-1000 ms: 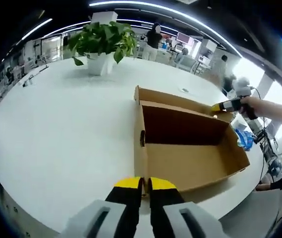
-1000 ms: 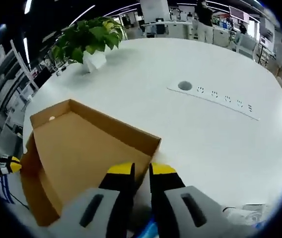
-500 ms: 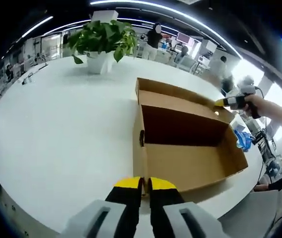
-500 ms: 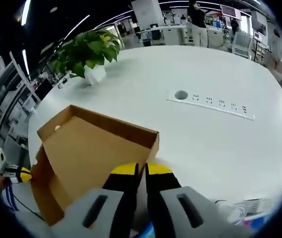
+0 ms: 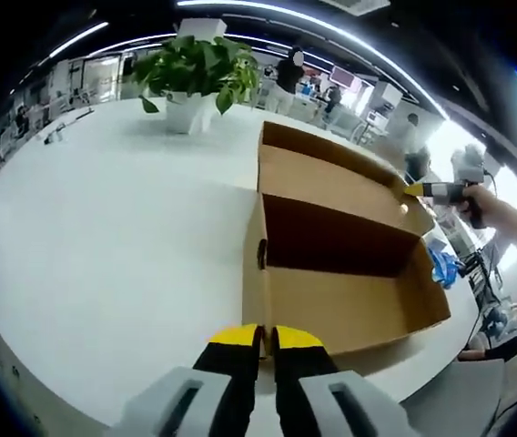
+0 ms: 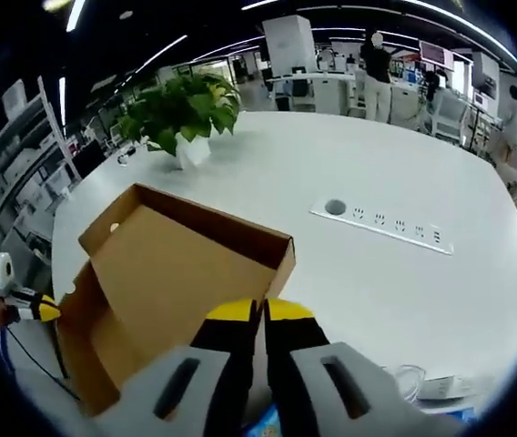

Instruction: Operate the shoe box by opening the lid, removing the specified soft item, and placing it in the target area until the item is outside and the box remains undamaged.

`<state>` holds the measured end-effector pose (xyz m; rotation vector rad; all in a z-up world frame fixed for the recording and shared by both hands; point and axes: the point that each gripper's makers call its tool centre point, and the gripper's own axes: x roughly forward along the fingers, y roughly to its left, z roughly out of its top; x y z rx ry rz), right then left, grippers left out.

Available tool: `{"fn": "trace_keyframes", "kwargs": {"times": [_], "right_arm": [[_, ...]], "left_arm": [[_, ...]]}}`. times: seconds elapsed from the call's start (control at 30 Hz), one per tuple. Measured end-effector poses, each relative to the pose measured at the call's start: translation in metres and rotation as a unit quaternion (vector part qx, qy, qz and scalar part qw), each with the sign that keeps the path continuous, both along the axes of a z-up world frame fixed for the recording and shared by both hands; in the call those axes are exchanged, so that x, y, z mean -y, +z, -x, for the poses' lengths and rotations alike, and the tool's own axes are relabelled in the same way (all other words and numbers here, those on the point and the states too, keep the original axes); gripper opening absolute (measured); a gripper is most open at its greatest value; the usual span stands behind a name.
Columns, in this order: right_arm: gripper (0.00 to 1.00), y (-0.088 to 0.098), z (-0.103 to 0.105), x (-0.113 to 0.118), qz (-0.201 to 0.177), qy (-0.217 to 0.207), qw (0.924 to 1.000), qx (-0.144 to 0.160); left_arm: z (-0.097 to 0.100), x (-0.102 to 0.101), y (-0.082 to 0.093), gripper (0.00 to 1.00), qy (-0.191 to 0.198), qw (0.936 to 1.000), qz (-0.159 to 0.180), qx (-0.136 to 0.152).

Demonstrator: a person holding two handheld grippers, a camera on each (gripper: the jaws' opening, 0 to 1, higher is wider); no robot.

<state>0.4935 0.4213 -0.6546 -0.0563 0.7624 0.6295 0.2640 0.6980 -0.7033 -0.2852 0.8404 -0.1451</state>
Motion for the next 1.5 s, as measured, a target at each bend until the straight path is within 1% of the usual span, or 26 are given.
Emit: {"fn": "trace_keyframes", "kwargs": {"times": [0.13,0.23,0.4,0.57,0.7,0.83,1.0,1.1,1.23,1.33,1.4,1.5], "right_arm": [[0.00,0.012,0.003,0.000,-0.016,-0.003,0.9998,0.012],[0.00,0.023,0.008,-0.002,-0.027,0.001,0.9992,0.030],[0.00,0.035,0.018,-0.002,-0.034,0.009,0.9981,0.051],[0.00,0.047,0.030,-0.001,-0.042,0.010,0.9967,0.069],[0.00,0.055,0.041,-0.001,-0.040,0.023,0.9940,0.099],[0.00,0.062,0.057,0.000,-0.047,0.027,0.9917,0.117],[0.00,0.064,0.074,0.000,-0.051,0.028,0.9894,0.133],[0.00,0.064,0.086,-0.001,-0.042,0.031,0.9879,0.146],[0.00,0.056,0.103,0.000,-0.036,0.032,0.9869,0.154],[0.00,0.051,0.112,0.002,-0.041,0.027,0.9869,0.154],[0.00,0.045,0.119,0.004,-0.042,0.026,0.9872,0.152],[0.00,0.036,0.131,0.004,-0.035,0.031,0.9864,0.158]], "left_arm": [[0.000,0.000,0.000,0.04,0.000,1.0000,0.001,0.000],[0.001,0.000,0.000,0.04,-0.001,1.0000,0.001,0.001],[0.002,0.000,0.001,0.04,-0.001,1.0000,0.002,0.001],[0.002,0.000,0.000,0.04,-0.001,1.0000,0.004,0.003],[0.002,0.001,0.000,0.04,-0.002,1.0000,0.003,0.004],[0.003,0.002,0.001,0.05,-0.004,1.0000,0.004,0.005],[0.004,0.005,0.001,0.05,-0.006,0.9999,0.006,0.008],[0.004,0.006,0.001,0.05,-0.008,0.9999,0.007,0.010],[0.005,0.009,0.001,0.06,-0.012,0.9998,0.009,0.013],[0.005,0.009,0.001,0.06,-0.015,0.9997,0.006,0.017],[0.005,0.009,0.001,0.06,-0.016,0.9997,0.005,0.019],[0.006,0.008,0.001,0.06,-0.017,0.9996,0.004,0.022]]}}
